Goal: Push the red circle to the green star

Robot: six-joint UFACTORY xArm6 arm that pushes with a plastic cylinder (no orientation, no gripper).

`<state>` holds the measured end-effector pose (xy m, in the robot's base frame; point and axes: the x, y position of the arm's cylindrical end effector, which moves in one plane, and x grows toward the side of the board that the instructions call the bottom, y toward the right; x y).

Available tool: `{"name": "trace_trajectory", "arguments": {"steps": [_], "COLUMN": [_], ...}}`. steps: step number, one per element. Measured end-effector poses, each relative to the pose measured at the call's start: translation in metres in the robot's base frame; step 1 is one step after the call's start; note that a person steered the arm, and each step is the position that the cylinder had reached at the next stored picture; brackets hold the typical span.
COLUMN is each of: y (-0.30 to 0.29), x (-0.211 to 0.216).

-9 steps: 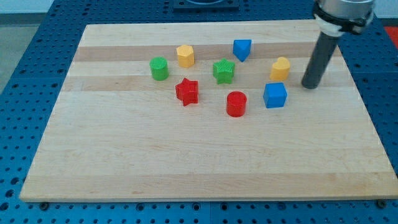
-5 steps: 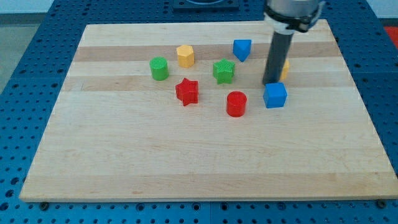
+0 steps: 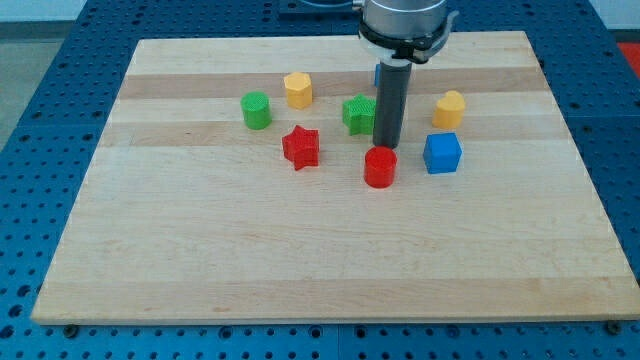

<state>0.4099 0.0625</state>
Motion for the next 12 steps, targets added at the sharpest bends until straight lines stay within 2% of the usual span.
{"name": "trace_trajectory", "arguments": {"steps": [5, 7, 9, 11, 12], "y": [-0.024, -0.053, -0.099, -0.108, -0.108], "x": [0.03, -0.01, -0.013, -0.017, -0.037]}}
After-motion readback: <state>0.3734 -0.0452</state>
